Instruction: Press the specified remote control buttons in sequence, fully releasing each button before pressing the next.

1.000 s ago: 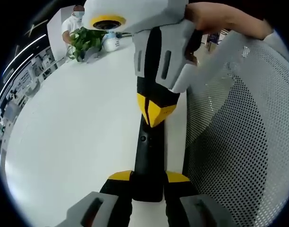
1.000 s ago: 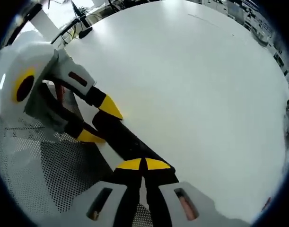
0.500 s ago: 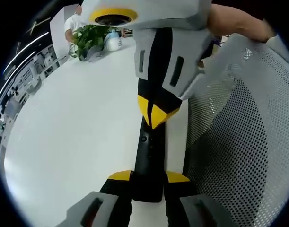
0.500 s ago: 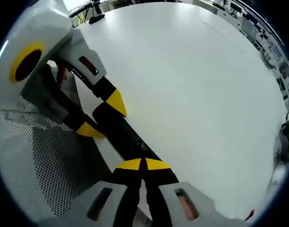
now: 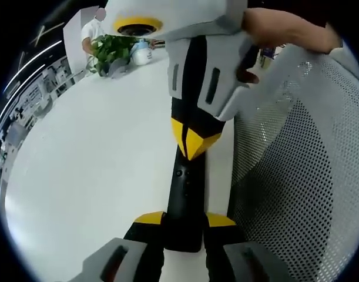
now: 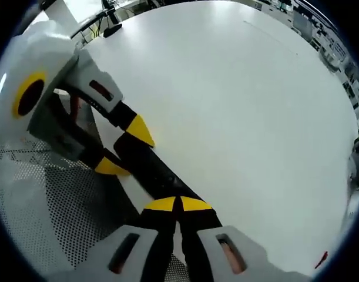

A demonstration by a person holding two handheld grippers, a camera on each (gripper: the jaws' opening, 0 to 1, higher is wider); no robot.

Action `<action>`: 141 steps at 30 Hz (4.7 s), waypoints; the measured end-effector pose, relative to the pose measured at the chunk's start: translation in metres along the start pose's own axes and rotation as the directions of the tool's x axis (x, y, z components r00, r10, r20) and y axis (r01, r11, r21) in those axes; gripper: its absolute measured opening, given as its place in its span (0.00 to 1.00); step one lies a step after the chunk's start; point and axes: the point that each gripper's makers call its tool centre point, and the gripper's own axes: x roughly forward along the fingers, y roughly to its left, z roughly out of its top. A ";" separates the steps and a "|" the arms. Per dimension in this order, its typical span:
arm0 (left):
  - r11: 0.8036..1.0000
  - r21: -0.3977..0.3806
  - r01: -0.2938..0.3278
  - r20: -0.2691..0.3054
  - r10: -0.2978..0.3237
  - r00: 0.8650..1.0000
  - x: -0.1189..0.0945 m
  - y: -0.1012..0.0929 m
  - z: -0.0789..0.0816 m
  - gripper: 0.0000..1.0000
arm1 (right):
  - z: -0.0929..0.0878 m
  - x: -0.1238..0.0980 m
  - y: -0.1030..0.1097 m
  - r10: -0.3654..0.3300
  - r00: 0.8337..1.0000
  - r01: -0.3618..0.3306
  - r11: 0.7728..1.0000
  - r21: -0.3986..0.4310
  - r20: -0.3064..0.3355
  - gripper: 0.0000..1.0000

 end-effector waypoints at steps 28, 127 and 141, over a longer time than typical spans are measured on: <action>1.000 0.010 0.002 0.010 -0.002 1.000 0.000 -0.001 0.002 0.25 | 0.000 -0.001 0.003 0.068 0.997 -0.073 0.987 0.144 0.040 0.00; 0.996 0.071 0.046 -0.011 -0.045 0.999 0.007 -0.012 0.011 0.24 | 0.008 0.005 0.008 0.051 0.998 -0.052 0.996 0.073 0.024 0.00; 0.997 0.069 0.043 -0.009 -0.042 0.999 0.007 -0.011 0.012 0.23 | 0.009 0.006 0.006 0.034 0.999 -0.036 0.997 0.069 0.024 0.00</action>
